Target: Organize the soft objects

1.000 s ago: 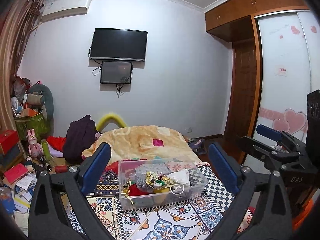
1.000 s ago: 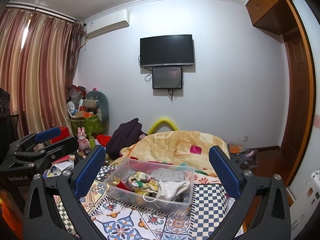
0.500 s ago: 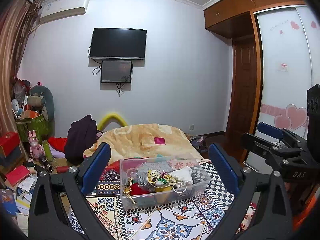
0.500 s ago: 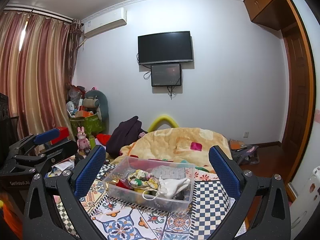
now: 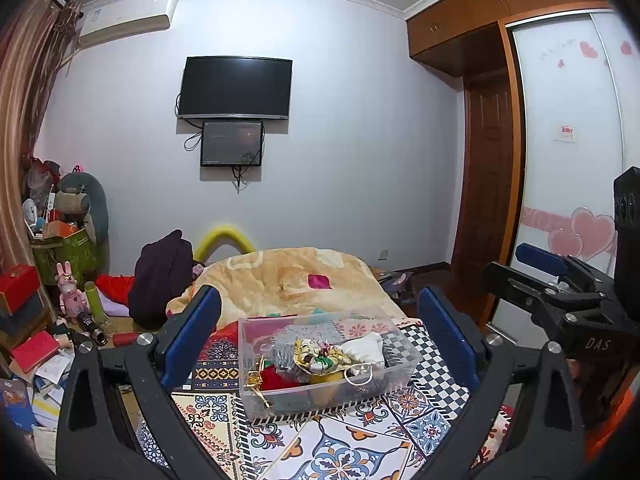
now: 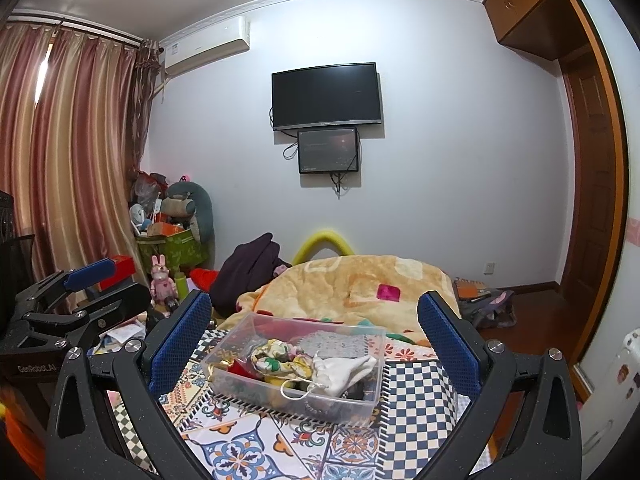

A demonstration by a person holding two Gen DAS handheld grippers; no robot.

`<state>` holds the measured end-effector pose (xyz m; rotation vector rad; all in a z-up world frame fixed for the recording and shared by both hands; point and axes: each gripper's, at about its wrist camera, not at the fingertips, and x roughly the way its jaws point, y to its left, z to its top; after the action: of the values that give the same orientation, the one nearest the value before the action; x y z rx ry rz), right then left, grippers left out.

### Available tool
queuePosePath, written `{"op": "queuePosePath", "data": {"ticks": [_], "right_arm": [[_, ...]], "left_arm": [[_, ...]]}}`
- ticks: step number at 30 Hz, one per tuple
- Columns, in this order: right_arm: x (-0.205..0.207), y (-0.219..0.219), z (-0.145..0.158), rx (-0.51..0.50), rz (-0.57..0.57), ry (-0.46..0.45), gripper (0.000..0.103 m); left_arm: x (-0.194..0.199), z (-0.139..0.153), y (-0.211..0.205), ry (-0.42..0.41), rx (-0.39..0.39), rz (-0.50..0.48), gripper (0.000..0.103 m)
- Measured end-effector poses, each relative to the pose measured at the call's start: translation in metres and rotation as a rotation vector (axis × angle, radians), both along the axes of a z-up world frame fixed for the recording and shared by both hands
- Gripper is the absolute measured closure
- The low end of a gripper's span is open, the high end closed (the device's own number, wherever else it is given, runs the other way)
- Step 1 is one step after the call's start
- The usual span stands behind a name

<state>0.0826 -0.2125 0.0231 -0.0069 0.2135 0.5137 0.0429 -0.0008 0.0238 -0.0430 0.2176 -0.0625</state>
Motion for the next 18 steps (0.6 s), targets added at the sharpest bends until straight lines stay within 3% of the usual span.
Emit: {"op": "queuePosePath", "data": {"ticks": [18], "right_arm": [[0.0015,-0.0019,0.0007,0.007,-0.008,0.0,0.0]], "left_arm": [[-0.0004,-0.0001,-0.0013,0.003,-0.003,0.007,0.0]]}}
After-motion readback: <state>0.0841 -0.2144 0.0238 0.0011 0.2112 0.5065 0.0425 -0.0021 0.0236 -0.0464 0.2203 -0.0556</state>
